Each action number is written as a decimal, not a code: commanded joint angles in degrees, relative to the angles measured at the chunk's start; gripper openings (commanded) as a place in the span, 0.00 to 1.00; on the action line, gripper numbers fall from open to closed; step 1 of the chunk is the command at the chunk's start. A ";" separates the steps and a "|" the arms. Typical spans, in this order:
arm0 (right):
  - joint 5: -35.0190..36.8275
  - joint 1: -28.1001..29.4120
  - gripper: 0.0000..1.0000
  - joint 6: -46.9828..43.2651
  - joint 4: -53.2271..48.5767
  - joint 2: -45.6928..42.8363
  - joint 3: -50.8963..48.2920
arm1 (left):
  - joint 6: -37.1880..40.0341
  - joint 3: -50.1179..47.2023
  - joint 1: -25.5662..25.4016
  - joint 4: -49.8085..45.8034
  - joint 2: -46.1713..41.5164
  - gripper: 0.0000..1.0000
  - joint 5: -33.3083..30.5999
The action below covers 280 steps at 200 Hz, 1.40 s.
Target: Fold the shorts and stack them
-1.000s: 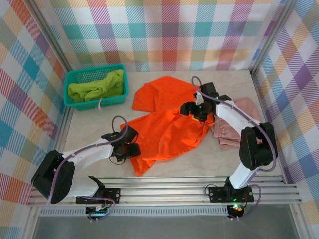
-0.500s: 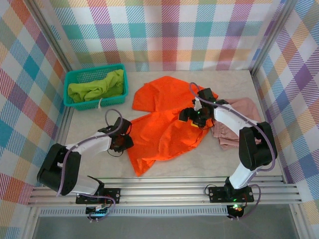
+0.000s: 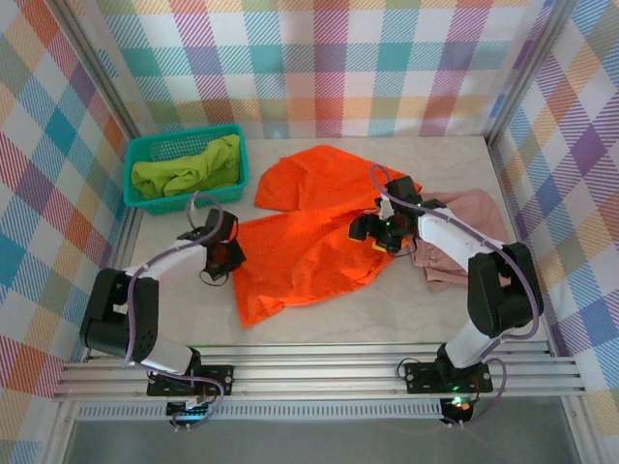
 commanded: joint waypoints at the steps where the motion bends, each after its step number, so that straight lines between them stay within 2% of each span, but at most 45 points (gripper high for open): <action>1: -1.40 0.80 0.77 1.49 1.25 -2.22 -1.70 | 3.53 3.28 4.03 2.39 0.77 0.11 1.68; 23: -1.45 1.03 0.77 1.84 1.54 -2.68 -2.53 | 3.68 5.17 5.24 0.83 -2.01 0.34 6.08; 47: -0.80 1.06 0.77 2.27 2.35 -3.30 -3.64 | -1.05 0.35 5.04 -3.49 -12.36 0.63 9.46; 59: -0.27 1.05 0.77 2.73 3.13 -3.53 -4.22 | -4.76 -4.14 5.00 -5.86 -18.95 0.70 10.87; 100: -1.15 1.09 0.77 5.05 6.17 -3.15 -5.50 | -21.20 -16.30 2.05 -14.97 -38.63 0.70 12.99; 131: -1.10 1.08 0.77 5.48 6.87 -3.32 -5.99 | -29.37 -18.36 0.64 -21.35 -44.39 0.65 12.80; 153: -1.02 1.10 0.77 5.46 6.99 -3.50 -6.16 | -32.18 -19.05 0.18 -24.14 -43.66 0.64 12.78; 186: -1.01 1.06 0.77 5.55 7.21 -3.69 -6.69 | -35.76 -21.20 -0.40 -19.78 -40.29 0.62 16.57; 243: -0.85 1.07 0.77 5.64 7.26 -4.01 -7.22 | -36.00 -20.93 -0.87 -15.37 -31.37 0.56 19.35; 280: -0.84 1.10 0.77 5.63 6.95 -4.20 -7.31 | -35.47 -20.44 -0.98 -12.10 -27.19 0.50 19.03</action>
